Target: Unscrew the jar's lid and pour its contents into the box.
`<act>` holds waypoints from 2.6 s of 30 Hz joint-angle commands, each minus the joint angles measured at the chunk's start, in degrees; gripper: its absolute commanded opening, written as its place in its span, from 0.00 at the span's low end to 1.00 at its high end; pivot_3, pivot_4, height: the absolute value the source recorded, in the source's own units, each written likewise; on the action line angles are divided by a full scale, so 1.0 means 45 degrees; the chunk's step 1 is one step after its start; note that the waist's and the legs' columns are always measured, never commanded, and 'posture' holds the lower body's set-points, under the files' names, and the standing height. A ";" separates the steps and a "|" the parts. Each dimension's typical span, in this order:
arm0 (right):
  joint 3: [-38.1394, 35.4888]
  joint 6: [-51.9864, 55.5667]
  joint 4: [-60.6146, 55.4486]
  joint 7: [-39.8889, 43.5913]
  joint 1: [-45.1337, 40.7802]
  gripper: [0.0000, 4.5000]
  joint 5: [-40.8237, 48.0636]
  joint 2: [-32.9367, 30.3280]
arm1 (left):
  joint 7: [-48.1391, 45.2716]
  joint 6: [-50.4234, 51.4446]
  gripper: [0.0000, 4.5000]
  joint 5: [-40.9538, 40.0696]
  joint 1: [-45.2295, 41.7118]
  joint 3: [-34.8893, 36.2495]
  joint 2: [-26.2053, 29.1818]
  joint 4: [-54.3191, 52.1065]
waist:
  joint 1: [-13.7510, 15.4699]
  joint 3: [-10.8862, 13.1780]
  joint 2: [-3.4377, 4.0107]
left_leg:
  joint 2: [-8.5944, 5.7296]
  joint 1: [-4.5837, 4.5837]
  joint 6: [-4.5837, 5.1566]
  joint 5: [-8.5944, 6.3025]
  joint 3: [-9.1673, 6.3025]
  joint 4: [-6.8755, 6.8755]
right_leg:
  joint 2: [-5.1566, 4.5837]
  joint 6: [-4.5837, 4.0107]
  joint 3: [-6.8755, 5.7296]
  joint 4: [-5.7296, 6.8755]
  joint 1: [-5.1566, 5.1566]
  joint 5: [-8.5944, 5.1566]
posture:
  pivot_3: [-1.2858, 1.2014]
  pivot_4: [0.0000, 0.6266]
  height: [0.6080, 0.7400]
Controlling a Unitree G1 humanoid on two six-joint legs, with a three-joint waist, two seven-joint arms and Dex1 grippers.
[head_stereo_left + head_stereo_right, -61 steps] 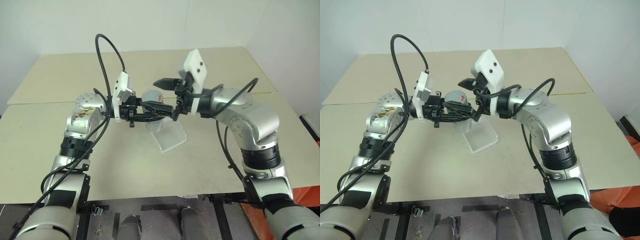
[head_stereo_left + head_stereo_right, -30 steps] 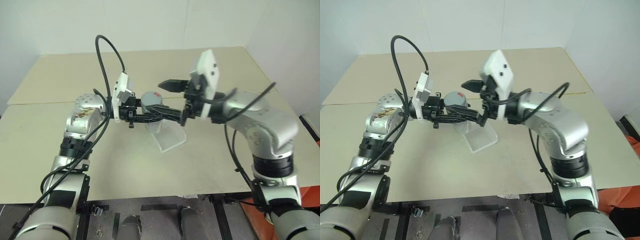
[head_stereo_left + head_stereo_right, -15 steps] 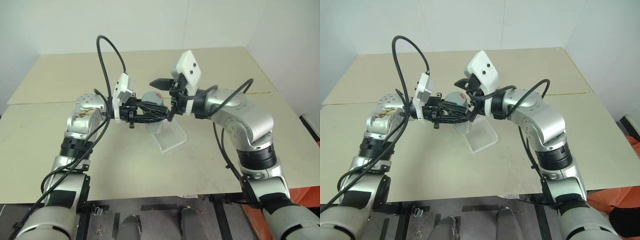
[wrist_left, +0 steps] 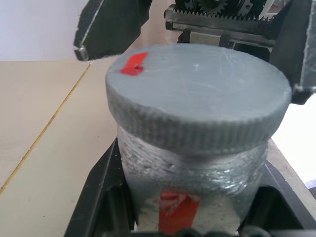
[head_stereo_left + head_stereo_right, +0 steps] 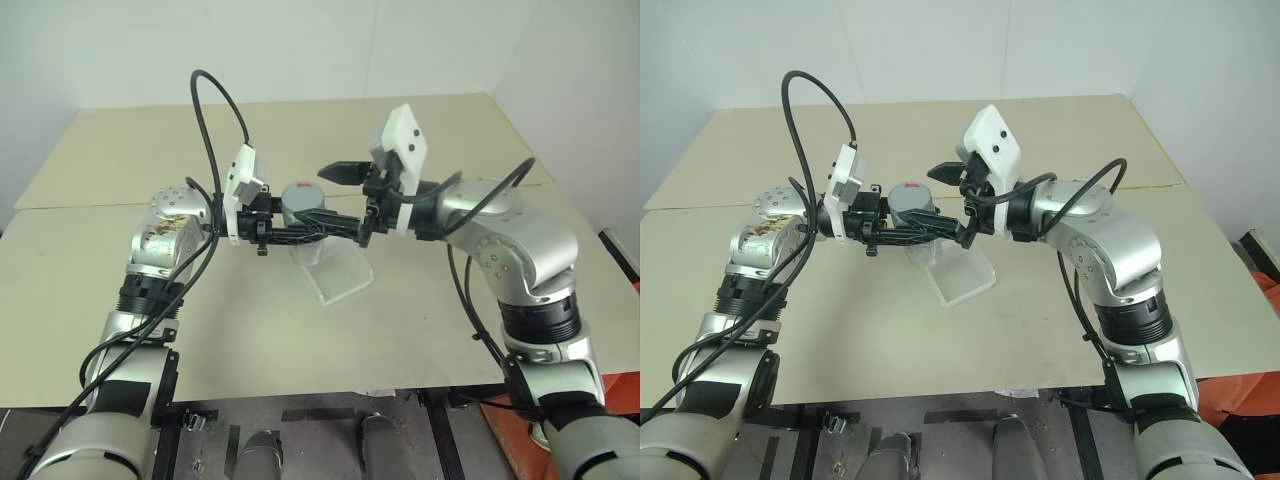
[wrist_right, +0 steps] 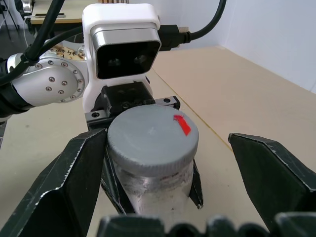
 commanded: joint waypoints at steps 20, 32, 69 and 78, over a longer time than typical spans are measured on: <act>-0.1747 0.0487 -0.1233 0.0339 0.0817 0.99 0.1238 -0.1398 | -0.0341 -0.0226 0.44 -0.0165 -0.0385 0.0179 0.0064 -0.0081 | 0.0013 0.0000 -0.0001 | -0.0001 -0.0007 0.0001 -0.0001 -0.0001 0.0000 | 0.0000 0.0000 -0.0001 -0.0014 0.0001 0.0000 | 0.52 0.24 1.00; -0.0514 0.1442 -0.1358 -0.1125 -0.0416 0.99 0.1165 0.0200 | -0.0293 -0.0200 0.44 -0.0112 -0.0369 0.0150 -0.0051 -0.0077 | -0.0001 0.0000 0.0000 | 0.0000 -0.0002 0.0000 0.0000 -0.0003 0.0000 | 0.0001 0.0000 0.0000 -0.0004 0.0001 0.0000 | 0.52 0.24 1.00; -0.1305 0.2705 0.0234 -0.1178 -0.1607 0.61 0.2021 0.1205 | -0.0093 0.0139 0.44 -0.0267 0.0179 0.0209 0.0284 -0.0810 | -0.0014 0.0000 0.0000 | 0.0000 -0.0002 0.0000 0.0000 -0.0003 0.0000 | 0.0001 0.0000 -0.0001 0.0001 -0.0003 0.0000 | 0.52 0.24 1.00; -0.2729 0.2779 0.0572 -0.1888 -0.1951 0.61 0.2088 0.0455 | -0.0007 0.0096 0.44 -0.0262 0.0450 0.0256 0.0313 -0.0960 | 0.0002 0.0002 0.0004 | 0.0000 0.0000 0.0002 -0.0001 -0.0004 -0.0002 | 0.0001 0.0000 -0.0001 0.0004 -0.0002 0.0000 | 0.52 0.24 1.00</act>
